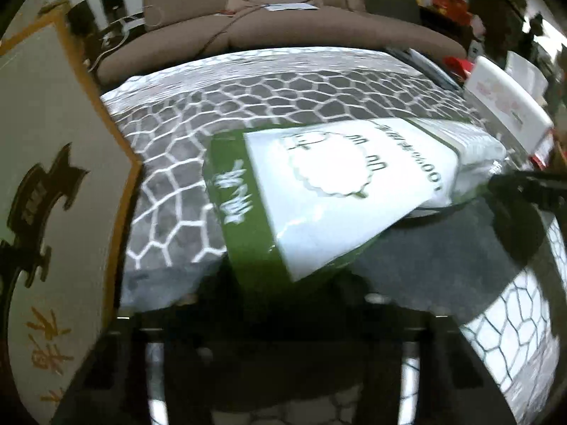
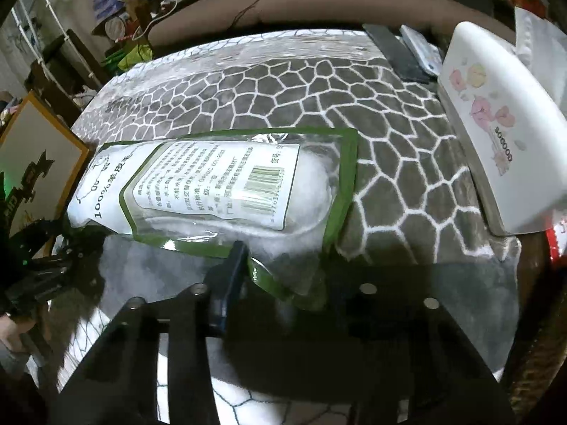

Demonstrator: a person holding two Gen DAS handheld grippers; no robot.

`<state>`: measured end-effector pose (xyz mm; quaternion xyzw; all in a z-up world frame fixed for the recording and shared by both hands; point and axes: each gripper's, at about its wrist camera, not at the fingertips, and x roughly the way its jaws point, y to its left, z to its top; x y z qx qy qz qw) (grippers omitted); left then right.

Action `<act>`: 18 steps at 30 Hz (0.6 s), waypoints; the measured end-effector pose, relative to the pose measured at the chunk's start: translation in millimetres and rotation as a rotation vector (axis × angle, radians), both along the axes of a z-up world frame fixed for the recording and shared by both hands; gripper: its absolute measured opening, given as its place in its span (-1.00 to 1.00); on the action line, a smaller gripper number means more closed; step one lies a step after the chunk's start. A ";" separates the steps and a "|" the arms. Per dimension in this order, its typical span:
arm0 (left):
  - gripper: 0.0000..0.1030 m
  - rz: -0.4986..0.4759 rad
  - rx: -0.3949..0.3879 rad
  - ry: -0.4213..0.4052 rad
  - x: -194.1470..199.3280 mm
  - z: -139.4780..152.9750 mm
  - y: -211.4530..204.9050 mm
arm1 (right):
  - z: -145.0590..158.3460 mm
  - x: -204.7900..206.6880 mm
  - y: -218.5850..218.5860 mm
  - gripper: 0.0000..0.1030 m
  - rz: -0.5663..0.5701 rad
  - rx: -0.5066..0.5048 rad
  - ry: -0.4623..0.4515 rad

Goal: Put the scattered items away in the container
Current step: 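Grasp the green-and-white packaged bag with both tools and lift it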

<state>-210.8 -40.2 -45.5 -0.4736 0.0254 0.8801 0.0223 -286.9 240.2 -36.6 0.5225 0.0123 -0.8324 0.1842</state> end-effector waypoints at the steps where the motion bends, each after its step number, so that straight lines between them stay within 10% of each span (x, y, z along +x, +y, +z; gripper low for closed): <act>1: -0.26 -0.001 -0.004 -0.006 -0.1 0.9 1.8 | 0.4 0.8 -0.6 -0.40 -0.002 -0.003 0.003; 5: -0.86 0.010 0.020 -0.026 2.8 5.8 0.7 | 3.2 6.9 -4.8 -0.54 -0.009 0.014 0.022; 18: -0.89 -0.028 0.118 0.027 105.2 71.3 5.0 | 65.9 102.2 16.5 -0.65 0.001 -0.002 0.074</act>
